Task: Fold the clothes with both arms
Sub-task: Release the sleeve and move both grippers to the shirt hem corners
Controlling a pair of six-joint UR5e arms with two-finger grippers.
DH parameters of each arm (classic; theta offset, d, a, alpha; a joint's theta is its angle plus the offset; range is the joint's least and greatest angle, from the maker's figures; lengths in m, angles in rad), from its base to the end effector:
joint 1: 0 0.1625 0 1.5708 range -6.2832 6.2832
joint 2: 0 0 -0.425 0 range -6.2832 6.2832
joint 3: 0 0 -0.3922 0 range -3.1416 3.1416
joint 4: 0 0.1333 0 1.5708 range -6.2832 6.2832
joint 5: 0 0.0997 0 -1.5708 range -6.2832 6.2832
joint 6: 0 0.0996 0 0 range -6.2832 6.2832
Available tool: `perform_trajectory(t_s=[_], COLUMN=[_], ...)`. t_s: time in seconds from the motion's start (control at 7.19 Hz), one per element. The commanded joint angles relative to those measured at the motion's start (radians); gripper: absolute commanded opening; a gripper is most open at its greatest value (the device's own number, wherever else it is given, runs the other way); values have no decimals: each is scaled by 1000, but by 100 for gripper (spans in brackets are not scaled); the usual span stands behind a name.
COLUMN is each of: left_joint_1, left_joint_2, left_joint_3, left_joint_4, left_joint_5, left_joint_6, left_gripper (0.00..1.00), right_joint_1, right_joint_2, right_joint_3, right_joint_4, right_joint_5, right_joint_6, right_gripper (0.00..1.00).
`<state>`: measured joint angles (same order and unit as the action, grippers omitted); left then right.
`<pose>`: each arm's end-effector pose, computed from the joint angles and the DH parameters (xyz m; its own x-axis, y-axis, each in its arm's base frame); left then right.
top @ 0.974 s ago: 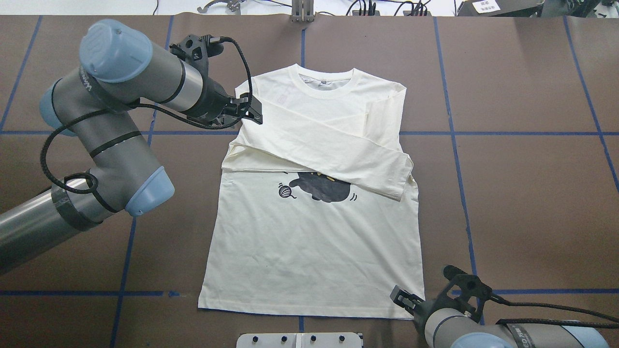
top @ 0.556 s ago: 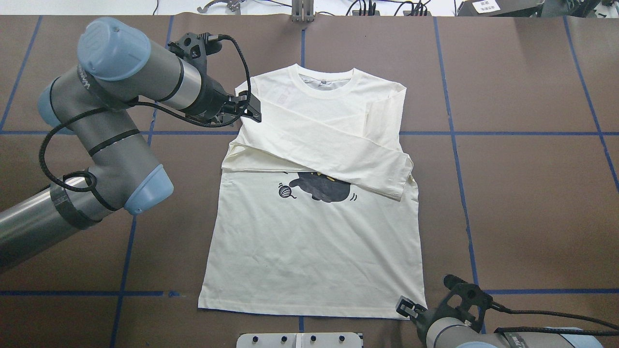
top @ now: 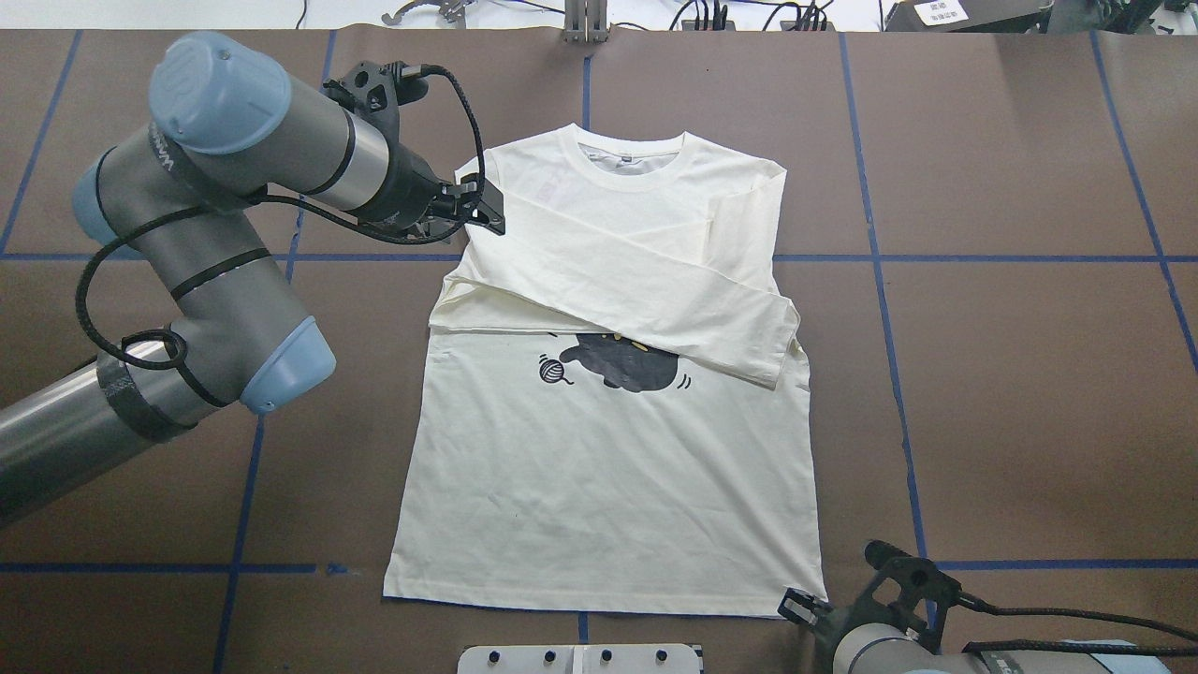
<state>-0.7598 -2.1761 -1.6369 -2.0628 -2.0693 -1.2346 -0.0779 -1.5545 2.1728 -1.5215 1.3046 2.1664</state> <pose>0.4258 -0.5227 0.2111 0.3658 0.0522 -0.9292 0.1759 0.9766 0.1241 -0.4753 -0.1229 0.3738 0.5992 0.4961 0.6284 -0.5115 0.8410 -0.1763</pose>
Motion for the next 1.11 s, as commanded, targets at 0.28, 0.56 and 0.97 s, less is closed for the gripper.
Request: perform_trajectory(t_s=[0.28, 0.56, 0.97], left_joint_1=[23, 211, 440], left_joint_2=[106, 379, 404], left_joint_3=[-129, -413, -445], left_joint_4=[4, 68, 206], left_joint_5=[68, 275, 455], left_joint_6=[-234, -323, -549], left_gripper=[78, 78, 77], right_joint_1=[-16, -5, 7], right_joint_2=[-1, -10, -12], right_joint_3=[57, 64, 64], right_joint_4=[0, 0, 0], right_joint_5=[16, 19, 22], right_joint_6=[0, -2, -5], right_gripper=[0, 0, 0])
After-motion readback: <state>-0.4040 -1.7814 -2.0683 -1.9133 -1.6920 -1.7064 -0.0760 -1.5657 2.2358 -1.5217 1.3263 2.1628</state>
